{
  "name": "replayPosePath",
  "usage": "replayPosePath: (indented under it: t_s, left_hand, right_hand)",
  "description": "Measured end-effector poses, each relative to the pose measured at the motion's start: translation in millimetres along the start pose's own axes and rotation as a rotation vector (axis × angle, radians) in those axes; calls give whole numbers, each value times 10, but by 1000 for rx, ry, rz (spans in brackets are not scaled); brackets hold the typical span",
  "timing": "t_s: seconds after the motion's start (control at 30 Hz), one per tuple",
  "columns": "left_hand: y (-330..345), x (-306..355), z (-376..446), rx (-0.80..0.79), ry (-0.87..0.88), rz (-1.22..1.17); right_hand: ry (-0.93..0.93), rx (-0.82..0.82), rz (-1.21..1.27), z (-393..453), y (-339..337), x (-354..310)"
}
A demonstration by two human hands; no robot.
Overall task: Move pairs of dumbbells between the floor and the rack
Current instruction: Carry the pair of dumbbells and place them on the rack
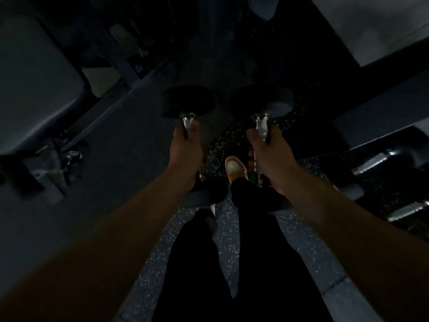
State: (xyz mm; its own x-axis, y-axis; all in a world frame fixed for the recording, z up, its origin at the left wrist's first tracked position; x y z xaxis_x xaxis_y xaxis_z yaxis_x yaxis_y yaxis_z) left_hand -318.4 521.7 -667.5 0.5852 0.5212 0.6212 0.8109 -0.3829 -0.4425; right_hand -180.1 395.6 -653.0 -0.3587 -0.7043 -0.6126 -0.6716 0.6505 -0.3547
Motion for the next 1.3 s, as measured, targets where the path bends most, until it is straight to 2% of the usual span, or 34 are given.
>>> replayPosePath:
  t_s: [0.13,0.23,0.53,0.7,0.97,1.3]
  left_hand:
    - [-233,328,-579,-64,39,31]
    - [-370,569,-903,-163,49,-10]
    - [-458,773,-1952,-346,211,112]
    - [-85,719,-2638,-466,297,186]
    - [841,341,-3927,-597,412,329]
    - [2069,-188,-5547,-780,427,349]
  right_hand:
    - [43,38,49,-668,-509,-160]
    - [9,115,107,-1084,-812,-253]
    - [4,310,249,-2137,-1537,152]
    - [36,465,307,-2524,-2091,617]
    - [110,577,521,-3032,-3188,1704]
    - [139,722,670,-3556,-4769,2822]
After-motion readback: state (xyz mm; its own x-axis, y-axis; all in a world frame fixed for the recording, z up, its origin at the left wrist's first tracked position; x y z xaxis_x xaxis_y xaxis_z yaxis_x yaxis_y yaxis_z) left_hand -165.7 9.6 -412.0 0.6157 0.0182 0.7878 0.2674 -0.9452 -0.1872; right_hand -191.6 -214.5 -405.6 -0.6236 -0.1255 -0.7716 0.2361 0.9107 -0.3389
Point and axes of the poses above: each hand's wrist, its own z-axis towards the middle knuckle, its own y-axis out of the palm, x = y × z, the point moved 2 cm from there along z, towards the middle knuckle, and after that the axes turned 9 degrees about x, right-handed, at the moved point
